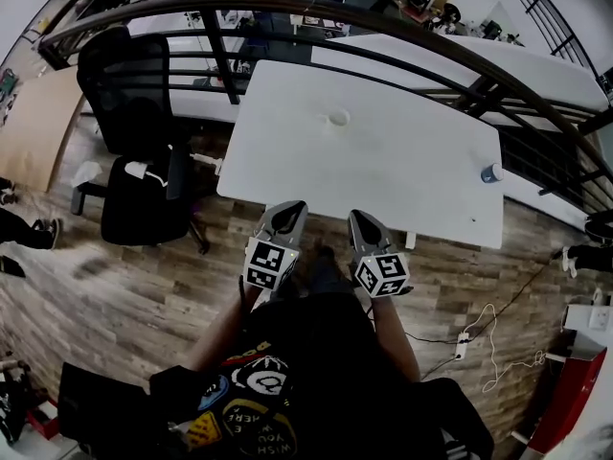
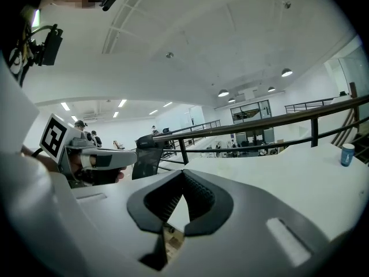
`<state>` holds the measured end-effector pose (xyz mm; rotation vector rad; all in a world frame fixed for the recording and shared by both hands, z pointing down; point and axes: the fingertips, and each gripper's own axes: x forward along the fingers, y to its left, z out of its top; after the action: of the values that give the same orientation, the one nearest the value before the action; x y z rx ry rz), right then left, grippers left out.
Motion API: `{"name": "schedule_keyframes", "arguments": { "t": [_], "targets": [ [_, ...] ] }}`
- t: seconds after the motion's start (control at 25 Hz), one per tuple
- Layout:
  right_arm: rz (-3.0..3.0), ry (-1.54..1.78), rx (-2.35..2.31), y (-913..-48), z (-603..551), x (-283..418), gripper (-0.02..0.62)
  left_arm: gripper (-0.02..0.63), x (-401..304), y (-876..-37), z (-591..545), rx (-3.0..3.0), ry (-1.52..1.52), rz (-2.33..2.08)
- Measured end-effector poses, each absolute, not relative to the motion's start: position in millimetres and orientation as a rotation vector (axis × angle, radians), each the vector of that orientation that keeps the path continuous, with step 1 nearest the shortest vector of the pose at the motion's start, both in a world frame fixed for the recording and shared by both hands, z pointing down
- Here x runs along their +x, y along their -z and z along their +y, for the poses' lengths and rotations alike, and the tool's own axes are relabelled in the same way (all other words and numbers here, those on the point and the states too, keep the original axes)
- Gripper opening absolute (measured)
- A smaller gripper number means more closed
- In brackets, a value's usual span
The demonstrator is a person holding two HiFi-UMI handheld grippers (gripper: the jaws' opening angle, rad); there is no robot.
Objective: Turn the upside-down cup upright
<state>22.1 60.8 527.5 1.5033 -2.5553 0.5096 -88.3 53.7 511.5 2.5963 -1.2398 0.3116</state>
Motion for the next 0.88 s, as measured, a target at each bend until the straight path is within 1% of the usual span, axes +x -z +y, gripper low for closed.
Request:
{"name": "schedule_keyframes", "arguments": {
  "t": [0.32, 0.52, 0.64, 0.84, 0.88],
  "targets": [
    [-2.615, -0.463, 1.390, -568, -36, 36, -0.003, 0.005, -51, -546, -52, 2.600, -0.331, -1.255],
    [-2.586, -0.457, 1.249, -622, -100, 37, -0.003, 0.005, -35, -591, -124, 2.508, -0.406, -1.336],
    [-2.569, -0.507, 1.207, -655, -136, 49, 0.011, 0.005, -28, -608, -150, 2.451, -0.446, -1.364],
    [-2.538, -0.546, 1.228, -697, -203, 66, 0.137, 0.005, -30, -614, -171, 2.405, -0.456, -1.411],
    [-2.532, -0.545, 1.220, -707, -215, 68, 0.154, 0.005, -31, -619, -171, 2.393, -0.459, -1.415]
  ]
}}
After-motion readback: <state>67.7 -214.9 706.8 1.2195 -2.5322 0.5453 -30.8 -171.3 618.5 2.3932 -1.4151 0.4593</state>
